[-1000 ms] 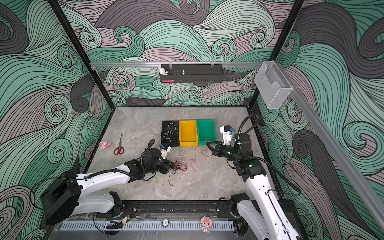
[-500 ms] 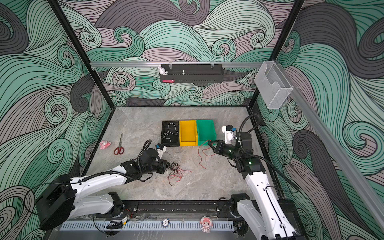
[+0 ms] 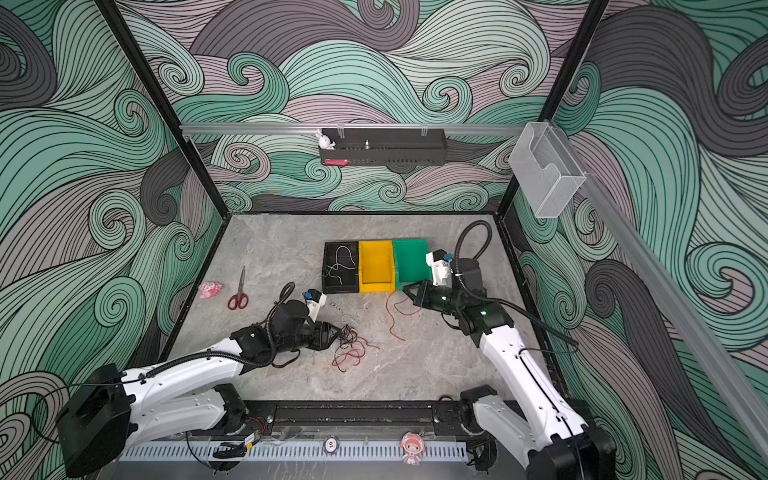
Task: Untangle the cables
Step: 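Pull the red wire with the right gripper away from the tangle held by the left, then carry the red wire over the yellow bin with the right gripper and release it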
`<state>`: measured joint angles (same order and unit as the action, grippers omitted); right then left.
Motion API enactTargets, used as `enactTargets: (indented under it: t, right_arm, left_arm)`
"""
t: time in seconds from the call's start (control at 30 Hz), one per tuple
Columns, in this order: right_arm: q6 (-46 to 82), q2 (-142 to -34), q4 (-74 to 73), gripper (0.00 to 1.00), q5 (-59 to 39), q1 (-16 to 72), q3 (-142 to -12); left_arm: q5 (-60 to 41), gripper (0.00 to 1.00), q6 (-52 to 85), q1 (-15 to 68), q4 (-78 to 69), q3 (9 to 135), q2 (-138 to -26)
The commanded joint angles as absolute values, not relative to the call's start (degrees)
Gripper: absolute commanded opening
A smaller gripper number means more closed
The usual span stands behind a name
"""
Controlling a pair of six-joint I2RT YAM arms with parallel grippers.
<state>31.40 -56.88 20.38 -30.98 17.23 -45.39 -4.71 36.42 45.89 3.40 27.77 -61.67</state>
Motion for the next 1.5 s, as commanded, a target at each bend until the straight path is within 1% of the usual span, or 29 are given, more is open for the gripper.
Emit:
enactTargets:
  t: [0.0,0.2,0.4,0.67,0.83,1.1,1.2,1.33,1.47]
  right_arm:
    - [26.6,-59.8,23.2,0.02,-22.7,20.5,-49.2]
    - [23.1,-68.5,23.9,0.02,-17.1,24.9,-55.7]
    - [19.3,-77.7,24.8,0.02,-12.0,25.6,-63.7]
    - [16.1,-92.5,25.6,0.02,-9.2,25.5,-76.3]
    - [14.2,-102.0,26.6,0.02,-9.2,25.6,-85.1]
    - [9.4,-113.8,29.6,0.02,-0.2,27.5,-96.1]
    - [10.1,-117.1,29.1,0.03,-0.8,27.9,-97.9]
    - [12.9,-120.7,28.4,0.03,-6.1,28.7,-100.4]
    - [15.3,-123.1,27.3,0.04,-9.2,29.7,-102.2]
  left_arm:
    - [-4.6,0.51,38.0,45.5,5.3,26.8,-59.2]
    - [-4.4,0.53,39.2,45.5,6.3,24.0,-55.1]
    - [-4.3,0.52,40.5,45.6,5.7,21.2,-52.9]
    - [-4.8,0.52,41.7,45.6,5.0,20.0,-52.0]
    - [-5.4,0.52,41.9,45.6,4.3,20.1,-52.6]
    - [-4.6,0.52,42.6,45.6,3.9,20.5,-54.0]
    - [-3.7,0.52,43.0,45.6,4.0,20.7,-54.1]
    - [-3.0,0.52,43.7,45.6,5.1,21.0,-53.8]
    - [-2.3,0.52,44.0,45.6,6.0,20.7,-53.0]
